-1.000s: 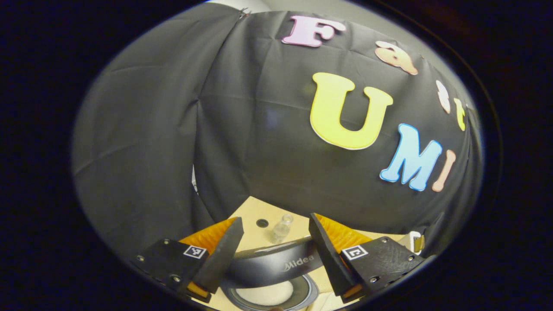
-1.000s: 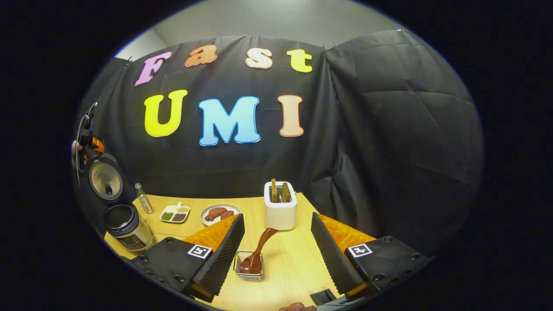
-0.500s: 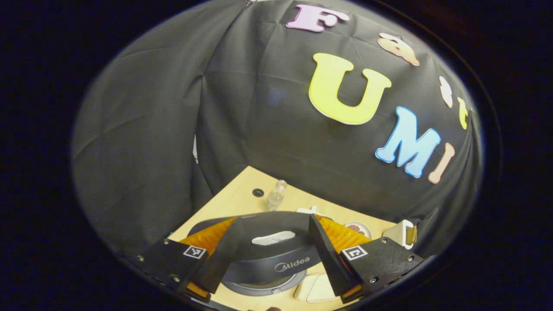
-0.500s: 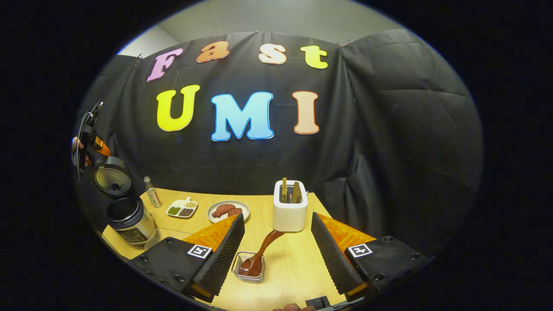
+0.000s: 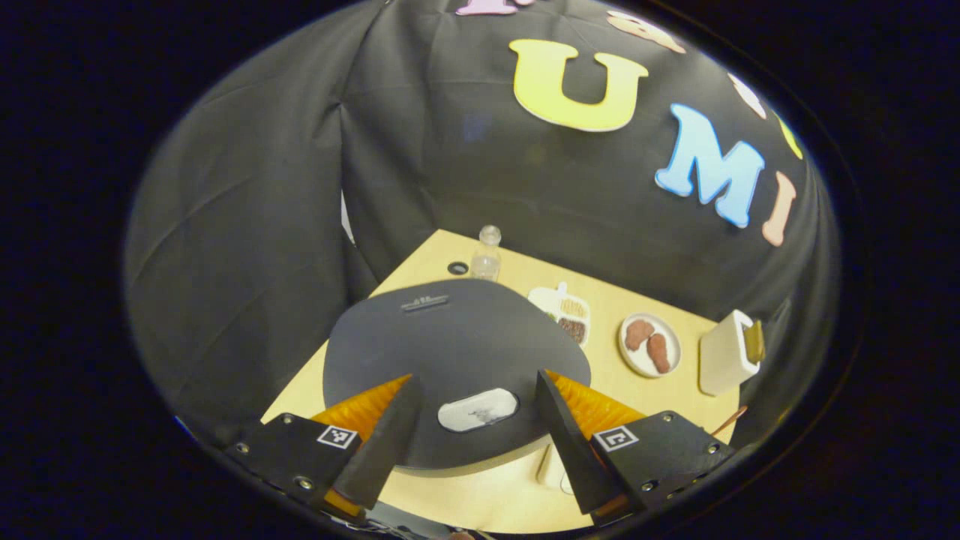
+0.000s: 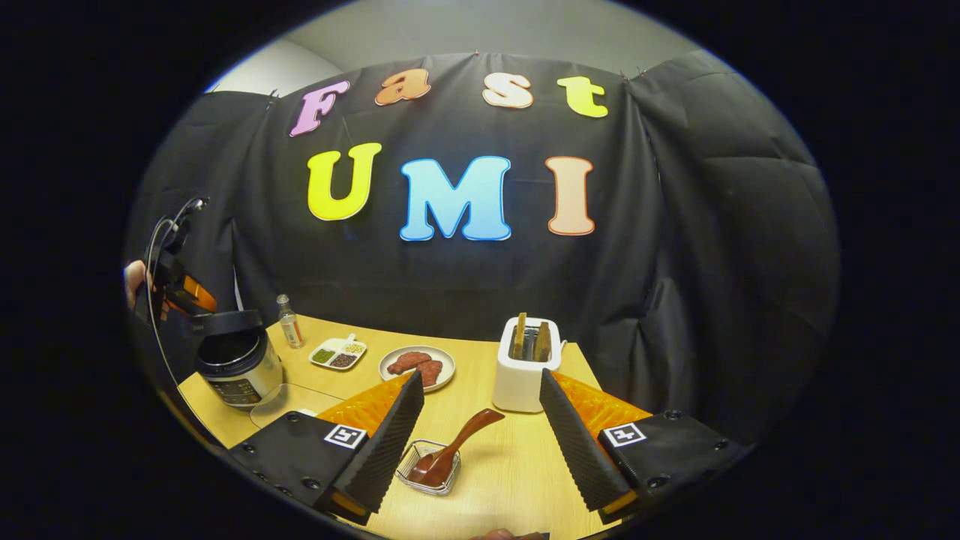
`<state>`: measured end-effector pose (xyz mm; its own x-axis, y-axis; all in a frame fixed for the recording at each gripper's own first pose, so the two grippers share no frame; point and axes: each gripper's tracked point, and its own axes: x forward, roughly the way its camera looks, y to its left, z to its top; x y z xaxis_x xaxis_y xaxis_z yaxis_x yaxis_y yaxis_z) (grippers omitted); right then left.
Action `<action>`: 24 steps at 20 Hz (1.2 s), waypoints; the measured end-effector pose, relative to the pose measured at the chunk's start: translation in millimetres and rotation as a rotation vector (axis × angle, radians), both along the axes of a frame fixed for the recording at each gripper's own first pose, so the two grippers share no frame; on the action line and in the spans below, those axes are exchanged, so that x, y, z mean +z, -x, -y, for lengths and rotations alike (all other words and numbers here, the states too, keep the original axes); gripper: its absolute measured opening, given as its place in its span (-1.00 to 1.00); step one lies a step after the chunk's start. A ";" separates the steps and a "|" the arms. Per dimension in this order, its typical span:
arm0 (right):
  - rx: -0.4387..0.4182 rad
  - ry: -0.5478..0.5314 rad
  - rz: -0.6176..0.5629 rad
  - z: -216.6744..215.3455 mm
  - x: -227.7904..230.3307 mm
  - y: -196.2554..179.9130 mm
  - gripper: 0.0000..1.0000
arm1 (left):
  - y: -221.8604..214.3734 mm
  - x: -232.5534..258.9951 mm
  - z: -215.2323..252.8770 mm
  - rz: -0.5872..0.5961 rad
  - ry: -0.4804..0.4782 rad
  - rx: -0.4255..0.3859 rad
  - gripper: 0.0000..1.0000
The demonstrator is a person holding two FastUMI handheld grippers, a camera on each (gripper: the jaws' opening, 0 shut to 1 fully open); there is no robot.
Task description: Close the left gripper, press the button to open the rice cooker; take a wooden spoon from the chopstick holder with the right hand, scoop a spoonful of rice and pour it into the rice cooker, then put the wooden spoon back into the chopstick holder.
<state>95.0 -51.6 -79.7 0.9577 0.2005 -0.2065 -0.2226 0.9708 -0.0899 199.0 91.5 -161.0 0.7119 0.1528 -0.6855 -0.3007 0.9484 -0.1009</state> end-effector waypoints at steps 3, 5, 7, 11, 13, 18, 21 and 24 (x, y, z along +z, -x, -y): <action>0.062 0.016 0.003 -0.9 -3.8 -1.5 0.97 | 5.7 -35.6 13.1 -0.038 -0.051 -0.005 0.98; 0.102 0.040 -0.005 -0.3 -9.5 -0.5 0.98 | 8.6 -53.0 17.1 -0.063 -0.059 0.010 0.97; 0.130 0.034 -0.010 -1.5 -12.6 3.4 0.97 | 8.1 -53.9 15.7 -0.045 -0.071 0.025 0.92; 0.162 0.003 -0.067 -10.1 -31.0 16.4 0.97 | 13.6 -59.6 17.8 -0.050 -0.076 0.033 0.99; 0.160 -0.013 -0.098 -13.6 -38.0 21.6 0.98 | 9.5 -60.9 16.9 -0.043 -0.079 0.028 0.99; 0.082 -0.050 -0.134 -20.2 -44.7 16.2 0.99 | 22.9 -50.2 26.7 0.018 -0.139 -0.033 0.97; 0.000 -0.076 -0.097 -25.9 -30.3 8.4 0.96 | 55.5 -25.2 32.2 0.121 -0.221 -0.075 0.92; -0.023 -0.084 -0.054 -43.2 -13.3 9.6 0.96 | 89.1 32.7 46.8 0.282 -0.206 -0.088 0.92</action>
